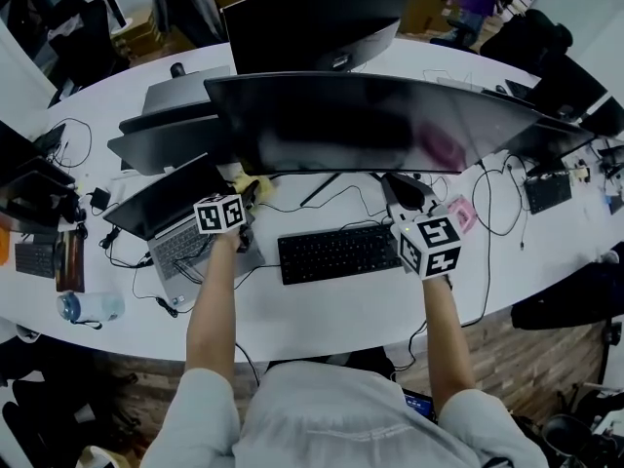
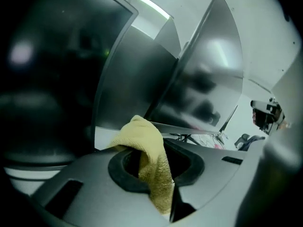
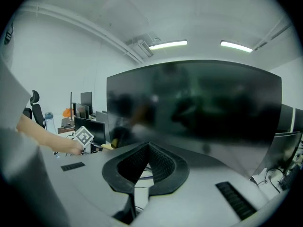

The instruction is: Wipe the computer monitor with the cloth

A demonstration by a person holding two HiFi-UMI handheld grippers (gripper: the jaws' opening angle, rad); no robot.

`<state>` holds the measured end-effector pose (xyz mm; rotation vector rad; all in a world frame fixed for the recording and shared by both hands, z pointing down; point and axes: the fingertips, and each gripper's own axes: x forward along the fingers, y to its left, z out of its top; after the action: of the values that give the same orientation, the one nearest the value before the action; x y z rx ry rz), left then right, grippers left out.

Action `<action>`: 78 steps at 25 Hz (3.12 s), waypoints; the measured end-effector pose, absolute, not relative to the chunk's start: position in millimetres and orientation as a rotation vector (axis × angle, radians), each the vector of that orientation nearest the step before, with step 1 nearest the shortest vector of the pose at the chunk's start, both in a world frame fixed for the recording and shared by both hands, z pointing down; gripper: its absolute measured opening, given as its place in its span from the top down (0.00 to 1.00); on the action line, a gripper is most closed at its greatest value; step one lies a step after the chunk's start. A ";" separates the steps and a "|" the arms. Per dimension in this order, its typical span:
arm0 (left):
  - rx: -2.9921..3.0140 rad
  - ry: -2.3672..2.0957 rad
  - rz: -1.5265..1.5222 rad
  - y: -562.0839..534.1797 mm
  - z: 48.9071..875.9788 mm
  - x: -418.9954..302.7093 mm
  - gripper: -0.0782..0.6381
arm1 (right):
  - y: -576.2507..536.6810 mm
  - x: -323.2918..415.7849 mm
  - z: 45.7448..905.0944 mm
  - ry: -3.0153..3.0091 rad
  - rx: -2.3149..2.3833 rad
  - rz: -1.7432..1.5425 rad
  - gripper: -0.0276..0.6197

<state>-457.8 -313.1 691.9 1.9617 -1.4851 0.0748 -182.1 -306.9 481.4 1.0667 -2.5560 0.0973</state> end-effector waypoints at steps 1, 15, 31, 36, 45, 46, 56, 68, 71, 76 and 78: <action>1.947 -1.477 0.029 -313.9 692.2 -456.3 0.78 | -306.1 -179.1 483.6 -2.552 1.070 0.104 0.92; 1.923 -1.375 -0.126 -325.5 685.9 -407.0 0.78 | -294.3 -125.0 486.2 -2.513 1.164 0.130 0.92; 1.954 -1.265 -0.116 -342.2 683.5 -347.6 0.78 | -296.9 -73.6 484.5 -2.479 1.261 0.145 0.92; 1.942 -1.249 -0.127 -348.0 683.6 -322.6 0.78 | -298.9 -44.4 483.9 -2.471 1.277 0.150 0.92; 1.922 -1.241 -0.125 -363.9 680.0 -265.5 0.78 | -314.7 18.1 488.0 -2.434 1.310 0.179 0.92; 1.921 -1.237 -0.127 -366.2 679.9 -258.6 0.78 | -316.9 25.0 487.8 -2.431 1.315 0.182 0.92; 1.913 -1.226 -0.138 -384.0 675.9 -189.3 0.78 | -336.6 85.4 483.5 -2.412 1.352 0.205 0.92; 1.941 -1.217 -0.116 -403.0 674.5 -117.5 0.78 | -352.5 144.8 491.3 -2.412 1.334 0.216 0.92; 1.947 -1.215 -0.123 -407.8 672.1 -99.3 0.78 | -356.4 161.7 493.7 -2.413 1.332 0.220 0.92; 1.971 -1.209 -0.129 -414.9 668.1 -66.8 0.78 | -360.2 185.2 502.5 -2.418 1.315 0.229 0.92; 1.980 -1.208 -0.135 -418.5 665.0 -53.4 0.78 | -362.2 194.1 505.1 -2.422 1.305 0.230 0.92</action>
<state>-53.4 -418.5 665.0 1.9800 -1.2079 -0.1350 194.1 -362.2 505.1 1.3052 -2.4223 0.2295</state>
